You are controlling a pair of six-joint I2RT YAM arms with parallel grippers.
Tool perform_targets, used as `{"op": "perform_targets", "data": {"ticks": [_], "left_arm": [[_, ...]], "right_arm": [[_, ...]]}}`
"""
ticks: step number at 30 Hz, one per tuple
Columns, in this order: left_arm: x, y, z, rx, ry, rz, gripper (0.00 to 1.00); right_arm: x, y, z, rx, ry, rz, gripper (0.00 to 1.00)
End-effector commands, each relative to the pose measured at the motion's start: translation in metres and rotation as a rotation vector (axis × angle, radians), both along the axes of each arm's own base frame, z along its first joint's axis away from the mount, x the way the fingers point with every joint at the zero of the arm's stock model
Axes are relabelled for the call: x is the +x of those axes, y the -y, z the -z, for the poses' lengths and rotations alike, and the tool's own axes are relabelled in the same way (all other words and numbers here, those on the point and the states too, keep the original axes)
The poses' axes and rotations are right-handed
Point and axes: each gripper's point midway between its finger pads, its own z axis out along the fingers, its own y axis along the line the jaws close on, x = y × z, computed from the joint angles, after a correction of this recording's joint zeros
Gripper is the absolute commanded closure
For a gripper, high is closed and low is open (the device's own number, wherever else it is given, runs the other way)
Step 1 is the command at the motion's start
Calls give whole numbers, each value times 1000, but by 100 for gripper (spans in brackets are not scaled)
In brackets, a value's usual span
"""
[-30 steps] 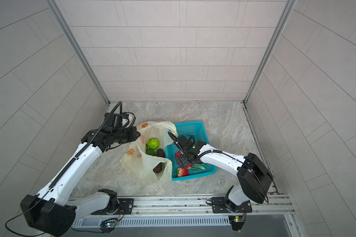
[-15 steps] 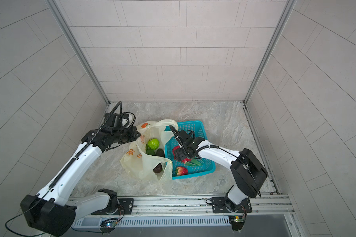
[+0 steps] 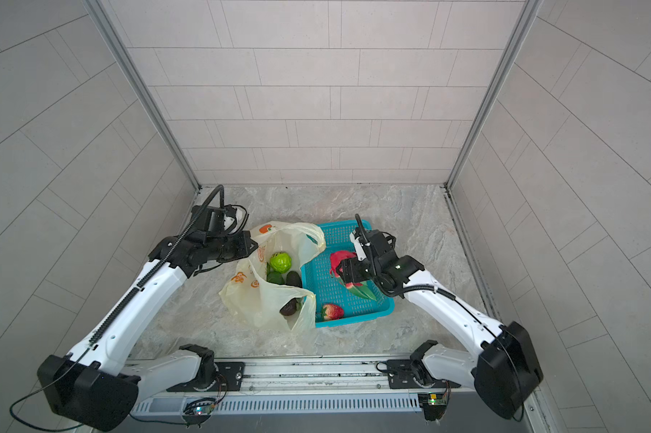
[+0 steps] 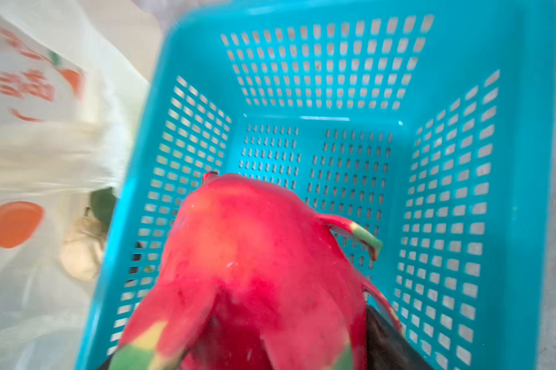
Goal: Place the fruits into the plastic bag
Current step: Pick up the fruit from the bin, then place the fruit in the plastic bag.
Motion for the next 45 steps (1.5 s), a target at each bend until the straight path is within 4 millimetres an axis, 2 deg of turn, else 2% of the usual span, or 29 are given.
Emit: {"op": "perform_targets", "data": {"ticks": [1,3,6,11,16,19,23,27,30,36,45], "left_arm": [[0,5,-3,-10,10,19,100],[0,7,-4,-15,8,26,100],[0,9,-3,-15,10,32,100],[0,13,-7,-10,25,53,100],[-2,15,-14,-7,47,72,100],[-5,14,-17,-6,61,72,100],[-10,12,-23,0,84,80,100],[-15,9,-30,14,120,82,100],[-18,8,-35,21,143,89,100],[-18,7,-34,23,141,87,100],[-11,10,-34,31,134,92,100]], "right_arm": [[-7,-4,-46,100,125,-34,100],[-16,-8,-70,144,172,-79,100],[-34,-19,-96,184,183,-179,100],[-62,-51,-111,236,159,-373,100],[-75,-95,-117,249,164,-523,100],[-60,-124,-129,318,186,-530,100],[-24,-153,-138,347,230,-474,100],[16,-171,-130,362,225,-351,100],[37,-181,-121,384,189,-270,100],[63,-190,-112,463,100,-74,100],[78,-189,-106,612,-24,153,97]]}}
